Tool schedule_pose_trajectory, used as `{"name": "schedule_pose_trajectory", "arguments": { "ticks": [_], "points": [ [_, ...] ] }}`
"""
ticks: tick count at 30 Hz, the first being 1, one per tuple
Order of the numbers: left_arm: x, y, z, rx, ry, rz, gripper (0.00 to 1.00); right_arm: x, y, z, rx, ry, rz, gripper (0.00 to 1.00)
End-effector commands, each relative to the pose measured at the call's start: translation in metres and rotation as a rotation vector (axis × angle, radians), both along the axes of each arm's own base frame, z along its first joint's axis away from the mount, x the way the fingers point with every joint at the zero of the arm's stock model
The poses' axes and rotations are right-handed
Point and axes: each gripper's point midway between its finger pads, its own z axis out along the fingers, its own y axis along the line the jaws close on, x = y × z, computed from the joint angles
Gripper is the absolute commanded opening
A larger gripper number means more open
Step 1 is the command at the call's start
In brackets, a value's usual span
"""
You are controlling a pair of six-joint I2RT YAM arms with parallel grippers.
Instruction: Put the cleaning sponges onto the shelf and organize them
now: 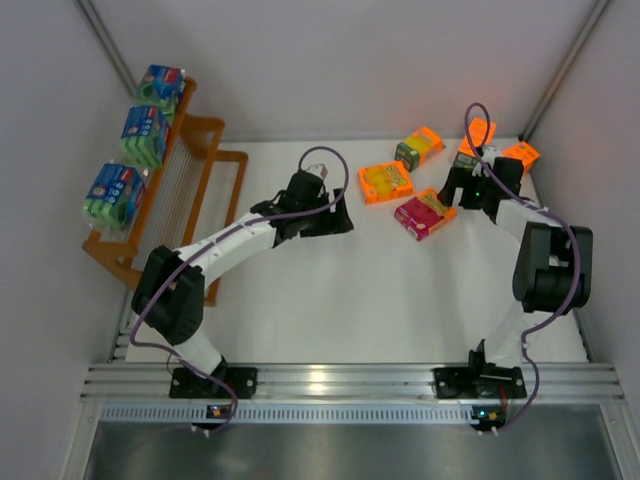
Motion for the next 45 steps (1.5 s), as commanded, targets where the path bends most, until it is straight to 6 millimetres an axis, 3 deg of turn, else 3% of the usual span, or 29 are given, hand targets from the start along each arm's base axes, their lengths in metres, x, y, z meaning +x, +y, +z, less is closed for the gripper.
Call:
{"name": "schedule_pose_trajectory", "arguments": {
  "ticks": [1, 2, 10, 18, 21, 23, 25, 26, 27, 29, 31, 34, 35, 36, 38, 39, 40, 43, 45],
  "points": [
    [0.006, 0.002, 0.012, -0.092, -0.049, 0.066, 0.84, 0.019, 0.008, 0.011, -0.052, -0.082, 0.113, 0.97],
    [0.003, 0.003, 0.006, -0.086, -0.040, 0.066, 0.84, 0.016, 0.011, 0.000, -0.039, -0.041, 0.131, 0.95],
    [0.008, -0.003, -0.014, -0.070, -0.005, 0.059, 0.84, 0.017, 0.031, -0.011, 0.006, 0.026, 0.244, 0.92],
    [0.008, -0.007, -0.020, -0.057, 0.000, 0.025, 0.83, 0.009, 0.044, -0.033, -0.028, 0.127, 0.296, 0.91],
    [0.011, -0.006, -0.015, -0.054, -0.021, 0.025, 0.83, -0.007, 0.047, -0.043, -0.004, 0.185, 0.265, 0.86],
    [0.015, -0.006, -0.011, -0.052, -0.034, 0.032, 0.83, -0.014, 0.053, -0.033, 0.044, 0.192, 0.212, 0.86],
    [0.020, -0.008, -0.009, -0.045, -0.049, 0.028, 0.83, -0.033, 0.063, -0.043, 0.115, 0.248, 0.140, 0.85],
    [0.022, -0.008, -0.008, -0.043, -0.054, 0.029, 0.82, -0.034, 0.066, -0.033, 0.110, 0.215, 0.113, 0.86],
    [0.023, -0.009, -0.006, -0.042, -0.063, 0.028, 0.82, -0.052, 0.082, -0.046, 0.113, 0.259, 0.119, 0.86],
    [0.025, -0.006, -0.006, -0.034, -0.068, 0.044, 0.82, -0.065, 0.099, -0.044, 0.086, 0.268, 0.078, 0.85],
    [0.022, -0.002, -0.007, -0.023, -0.073, 0.046, 0.82, -0.090, 0.107, -0.060, 0.052, 0.338, 0.014, 0.84],
    [0.022, 0.021, -0.005, 0.034, -0.118, 0.109, 0.81, -0.123, 0.120, -0.073, 0.011, 0.439, -0.156, 0.78],
    [0.020, 0.028, -0.005, 0.050, -0.118, 0.126, 0.82, -0.138, 0.135, -0.076, 0.036, 0.486, -0.168, 0.77],
    [0.018, 0.036, 0.010, 0.038, -0.142, 0.156, 0.82, -0.151, 0.142, -0.081, 0.110, 0.542, -0.259, 0.75],
    [0.014, 0.062, 0.011, 0.076, -0.144, 0.242, 0.82, -0.162, 0.154, -0.079, 0.144, 0.539, -0.332, 0.72],
    [0.008, 0.073, 0.024, 0.070, -0.158, 0.270, 0.82, -0.170, 0.159, -0.081, 0.187, 0.554, -0.402, 0.72],
    [0.001, 0.084, 0.018, 0.090, -0.150, 0.289, 0.83, -0.167, 0.164, -0.072, 0.203, 0.509, -0.422, 0.71],
    [-0.013, 0.112, 0.030, 0.126, -0.190, 0.342, 0.84, -0.173, 0.192, -0.053, 0.241, 0.462, -0.443, 0.70],
    [-0.026, 0.127, 0.027, 0.157, -0.195, 0.359, 0.84, -0.179, 0.219, -0.043, 0.316, 0.469, -0.467, 0.69]
  ]
}}
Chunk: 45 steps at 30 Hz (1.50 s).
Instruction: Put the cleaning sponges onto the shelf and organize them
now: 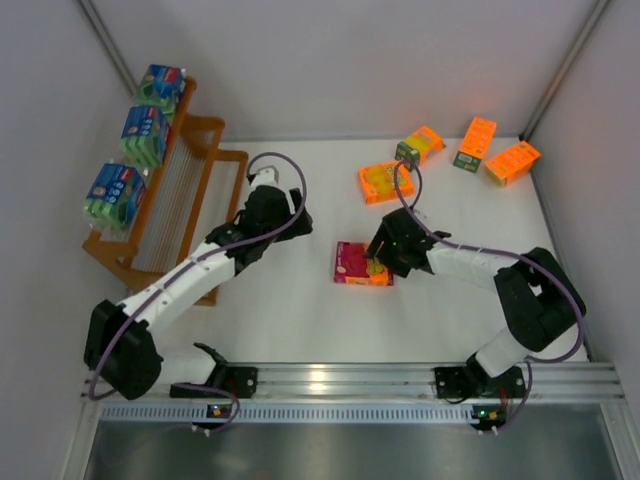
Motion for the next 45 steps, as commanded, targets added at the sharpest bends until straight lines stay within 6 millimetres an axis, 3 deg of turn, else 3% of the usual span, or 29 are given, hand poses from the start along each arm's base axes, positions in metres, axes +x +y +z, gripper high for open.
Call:
{"name": "schedule_pose_trajectory", "arguments": {
  "ticks": [1, 2, 4, 8, 10, 13, 17, 21, 22, 23, 24, 25, 26, 27, 29, 30, 34, 35, 36, 37, 38, 40, 42, 43, 45],
  "points": [
    [-0.016, 0.033, 0.003, 0.062, -0.025, 0.080, 0.84, -0.013, 0.026, 0.011, 0.074, 0.025, -0.177, 0.70],
    [-0.021, 0.037, -0.005, 0.071, -0.011, 0.081, 0.84, -0.020, 0.044, 0.014, 0.100, 0.027, -0.152, 0.74],
    [-0.027, 0.037, -0.003, 0.047, -0.013, 0.070, 0.84, -0.029, 0.070, 0.010, 0.159, 0.062, -0.162, 0.73],
    [-0.039, 0.038, -0.015, 0.021, 0.026, 0.077, 0.84, -0.033, 0.103, 0.002, 0.264, 0.095, -0.153, 0.68],
    [-0.045, 0.041, -0.019, 0.020, 0.037, 0.075, 0.84, -0.034, 0.112, 0.001, 0.304, 0.110, -0.130, 0.69],
    [-0.054, 0.044, -0.023, 0.024, 0.052, 0.067, 0.84, -0.032, 0.120, 0.012, 0.319, 0.087, -0.103, 0.86],
    [-0.065, 0.046, -0.016, 0.013, 0.060, 0.046, 0.82, -0.027, 0.119, 0.037, 0.298, 0.021, -0.067, 0.99],
    [-0.075, 0.026, 0.011, -0.057, 0.025, -0.091, 0.82, -0.038, 0.089, 0.052, 0.193, -0.022, -0.041, 0.99],
    [-0.075, 0.022, 0.016, -0.062, 0.015, -0.116, 0.82, -0.041, 0.074, 0.064, 0.185, -0.036, -0.053, 0.99],
    [-0.073, 0.016, 0.027, -0.065, -0.006, -0.151, 0.82, -0.048, 0.060, 0.059, 0.163, -0.032, -0.056, 1.00],
    [-0.074, 0.011, 0.028, -0.059, -0.007, -0.170, 0.81, -0.049, 0.050, 0.079, 0.198, -0.076, -0.064, 1.00],
    [-0.073, 0.007, 0.030, -0.042, -0.015, -0.184, 0.82, -0.051, 0.027, 0.071, 0.170, -0.069, -0.099, 0.99],
    [-0.068, 0.002, 0.028, -0.021, -0.009, -0.187, 0.82, -0.050, 0.015, 0.075, 0.158, -0.099, -0.098, 0.99],
    [-0.064, 0.000, 0.025, 0.014, -0.013, -0.173, 0.83, -0.051, 0.001, 0.095, 0.178, -0.155, -0.109, 0.99],
    [-0.068, -0.021, 0.012, 0.063, 0.013, -0.196, 0.84, -0.045, -0.042, 0.099, 0.086, -0.219, -0.160, 0.99],
    [-0.072, -0.033, 0.009, 0.101, 0.000, -0.202, 0.84, -0.044, -0.059, 0.115, 0.070, -0.284, -0.190, 0.99],
    [-0.083, -0.076, -0.013, 0.207, 0.018, -0.261, 0.89, -0.039, -0.123, 0.119, -0.039, -0.341, -0.251, 0.99],
    [-0.084, -0.082, -0.028, 0.260, 0.042, -0.264, 0.90, -0.036, -0.131, 0.121, -0.082, -0.370, -0.204, 0.99],
    [-0.088, -0.094, -0.025, 0.274, 0.032, -0.279, 0.90, -0.037, -0.131, 0.120, -0.076, -0.364, -0.163, 0.99],
    [-0.086, -0.096, -0.027, 0.302, 0.026, -0.266, 0.90, -0.033, -0.145, 0.119, -0.092, -0.358, -0.181, 0.99],
    [-0.086, -0.098, -0.041, 0.344, 0.050, -0.274, 0.90, -0.032, -0.149, 0.117, -0.119, -0.354, -0.142, 0.99],
    [-0.088, -0.111, -0.041, 0.351, 0.046, -0.303, 0.91, -0.029, -0.153, 0.109, -0.109, -0.311, -0.118, 0.99],
    [-0.090, -0.125, -0.052, 0.386, 0.057, -0.348, 0.91, -0.028, -0.153, 0.097, -0.110, -0.270, -0.073, 0.99],
    [-0.092, -0.129, -0.049, 0.384, 0.049, -0.359, 0.91, -0.027, -0.154, 0.092, -0.112, -0.260, -0.077, 0.99],
    [-0.092, -0.131, -0.062, 0.440, 0.059, -0.359, 0.91, -0.029, -0.145, 0.086, -0.077, -0.239, -0.035, 1.00]
  ]
}}
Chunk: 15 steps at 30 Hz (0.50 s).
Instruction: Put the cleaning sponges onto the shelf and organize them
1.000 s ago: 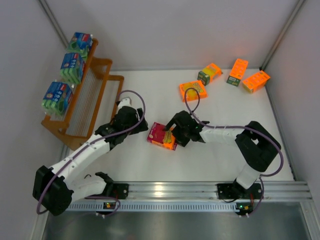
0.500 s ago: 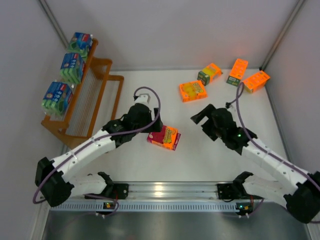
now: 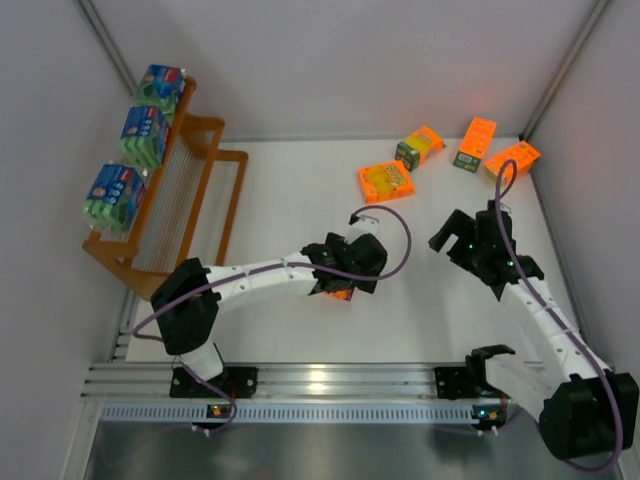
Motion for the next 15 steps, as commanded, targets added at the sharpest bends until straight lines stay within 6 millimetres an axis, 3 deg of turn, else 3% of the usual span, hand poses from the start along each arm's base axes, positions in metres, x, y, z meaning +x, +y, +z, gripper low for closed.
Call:
{"name": "schedule_pose_trajectory", "arguments": {
  "ticks": [1, 3, 9, 15],
  "points": [
    [0.009, -0.009, 0.009, 0.047, -0.059, 0.010, 0.92, -0.006, 0.014, -0.012, 0.011, 0.026, 0.141, 0.99],
    [0.011, -0.006, -0.003, 0.099, -0.055, 0.020, 0.93, -0.007, 0.019, -0.016, 0.029, 0.030, 0.168, 0.99],
    [0.021, 0.010, -0.011, 0.183, -0.109, 0.070, 0.96, -0.007, 0.020, -0.022, 0.027, 0.045, 0.190, 1.00],
    [0.023, 0.013, -0.028, 0.228, -0.101, 0.077, 0.97, -0.007, 0.021, -0.024, 0.038, 0.046, 0.189, 0.99]
  ]
}}
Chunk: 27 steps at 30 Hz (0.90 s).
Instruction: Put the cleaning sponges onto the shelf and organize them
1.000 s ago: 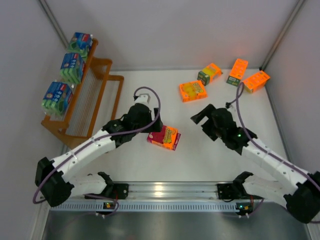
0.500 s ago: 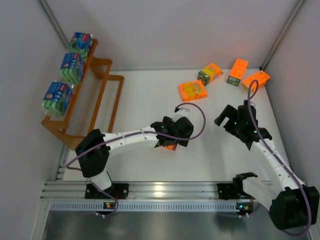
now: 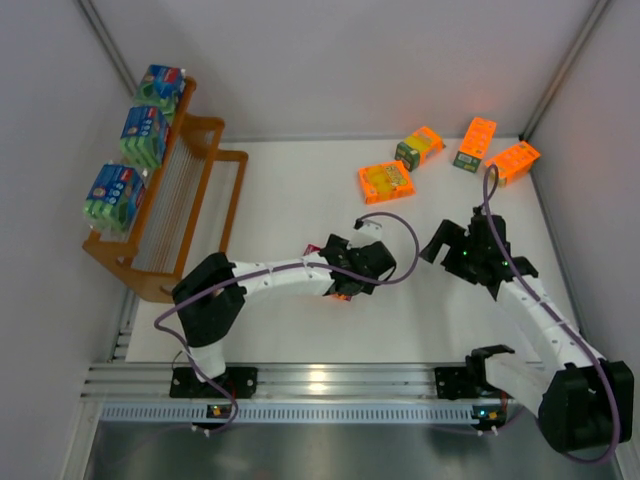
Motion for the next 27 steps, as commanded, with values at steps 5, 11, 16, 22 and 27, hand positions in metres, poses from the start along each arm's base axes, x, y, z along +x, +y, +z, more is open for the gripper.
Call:
{"name": "schedule_pose_trajectory", "arguments": {
  "ticks": [5, 11, 16, 22, 27],
  "points": [
    [0.004, 0.014, -0.023, 0.079, 0.008, 0.036, 0.94, 0.007, -0.004, 0.005, 0.010, -0.058, -0.007, 0.99],
    [0.008, 0.025, -0.030, 0.097, 0.022, 0.054, 0.84, 0.004, -0.004, 0.002, 0.014, -0.054, -0.013, 0.99],
    [0.010, 0.028, -0.040, 0.109, 0.046, 0.060, 0.77, 0.005, -0.003, 0.003, 0.020, -0.058, -0.014, 1.00],
    [0.008, 0.023, -0.045, 0.091, 0.056, 0.036, 0.66, 0.008, -0.002, 0.000, 0.027, -0.054, -0.014, 0.99],
    [0.012, 0.025, -0.039, 0.073, 0.054, 0.039, 0.50, 0.010, -0.001, -0.002, 0.031, -0.052, -0.013, 0.99]
  ]
}}
